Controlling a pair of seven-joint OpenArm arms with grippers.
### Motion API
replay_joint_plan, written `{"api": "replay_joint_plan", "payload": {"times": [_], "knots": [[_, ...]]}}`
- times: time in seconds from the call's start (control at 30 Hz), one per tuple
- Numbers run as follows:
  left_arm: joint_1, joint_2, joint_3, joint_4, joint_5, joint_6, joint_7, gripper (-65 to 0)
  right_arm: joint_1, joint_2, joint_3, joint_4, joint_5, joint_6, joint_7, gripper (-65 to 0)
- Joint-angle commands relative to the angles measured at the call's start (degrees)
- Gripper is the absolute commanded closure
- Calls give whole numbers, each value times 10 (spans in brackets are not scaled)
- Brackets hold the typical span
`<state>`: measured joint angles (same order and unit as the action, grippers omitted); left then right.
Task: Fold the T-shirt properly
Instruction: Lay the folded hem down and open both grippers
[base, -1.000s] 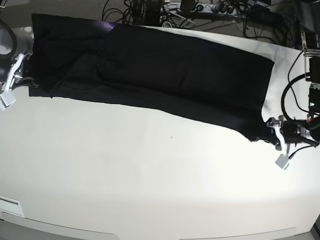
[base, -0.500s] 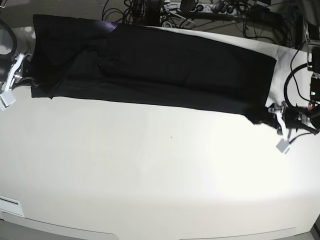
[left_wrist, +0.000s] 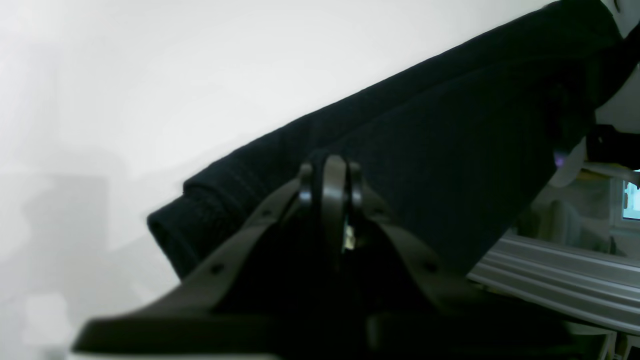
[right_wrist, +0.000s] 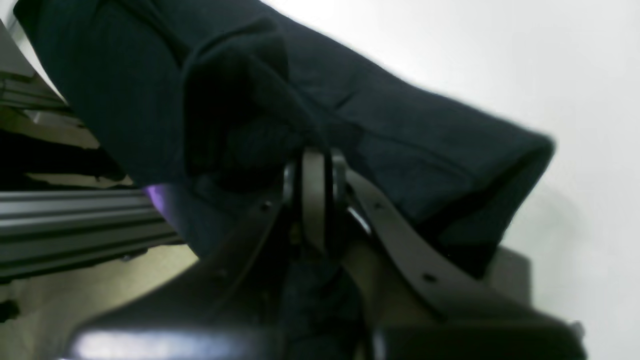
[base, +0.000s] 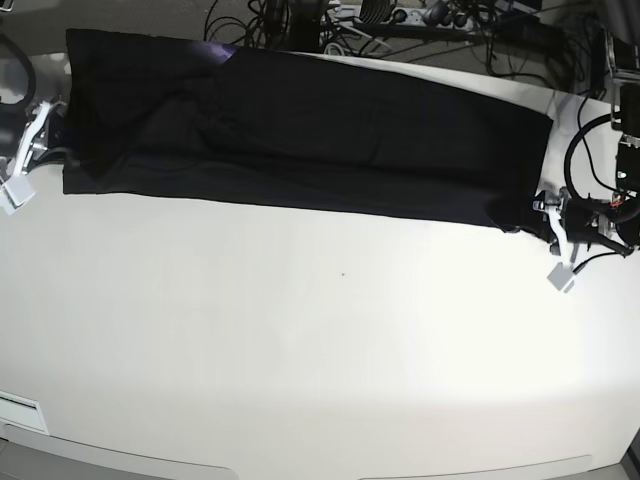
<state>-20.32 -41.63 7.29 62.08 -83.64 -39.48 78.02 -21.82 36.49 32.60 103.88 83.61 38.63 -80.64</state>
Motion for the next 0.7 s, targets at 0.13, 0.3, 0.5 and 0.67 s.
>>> {"api": "replay_joint_plan", "payload": {"times": [0.13,0.3,0.5,0.67], "knots": [[-13,-14,-5,7,-14,5,1,-147,-5,2,-4,8,14,2,6,-121],[-13,-19,-5,7,-14,44,1,-347,-7,38,-3,10,14,-16,6,-392],[-13,-32,-5,7,-14,48,7,-347,-4,51,-3,35,14,-7,6,-387],[-13,-32,-5,7,-14,48,16,-347,-4,30,-3,35,14,14,40,-5]]}}
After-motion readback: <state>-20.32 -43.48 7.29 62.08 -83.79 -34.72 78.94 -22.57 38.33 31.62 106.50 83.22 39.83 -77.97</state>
